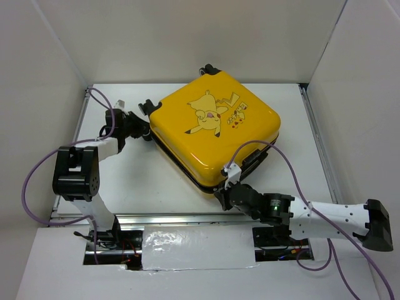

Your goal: Pack the luggage

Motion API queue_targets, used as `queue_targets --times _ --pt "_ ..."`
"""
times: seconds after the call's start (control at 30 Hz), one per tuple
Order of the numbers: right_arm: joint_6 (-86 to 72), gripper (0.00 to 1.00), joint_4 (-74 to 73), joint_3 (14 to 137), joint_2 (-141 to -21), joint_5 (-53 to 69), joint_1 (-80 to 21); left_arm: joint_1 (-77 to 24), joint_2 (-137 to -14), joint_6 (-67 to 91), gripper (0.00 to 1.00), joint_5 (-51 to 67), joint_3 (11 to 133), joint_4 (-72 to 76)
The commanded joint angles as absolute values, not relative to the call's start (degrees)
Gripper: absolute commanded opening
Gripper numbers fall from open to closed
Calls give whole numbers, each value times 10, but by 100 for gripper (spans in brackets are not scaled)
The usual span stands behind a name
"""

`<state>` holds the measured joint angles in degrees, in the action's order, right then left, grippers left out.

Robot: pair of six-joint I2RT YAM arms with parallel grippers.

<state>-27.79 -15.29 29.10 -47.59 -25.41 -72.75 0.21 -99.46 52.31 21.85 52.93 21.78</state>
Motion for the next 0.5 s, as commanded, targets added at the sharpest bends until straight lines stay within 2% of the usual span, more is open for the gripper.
queue_targets --times 0.0,0.2,0.47 --pt "-309 0 52 239 -488 -314 -739 -67 -1007 541 23 361 495 159" --pt "-309 0 36 285 -556 -432 -732 -85 -980 559 22 341 438 171" --pt "-225 0 56 326 -570 -325 -765 -97 -982 549 23 314 445 147"
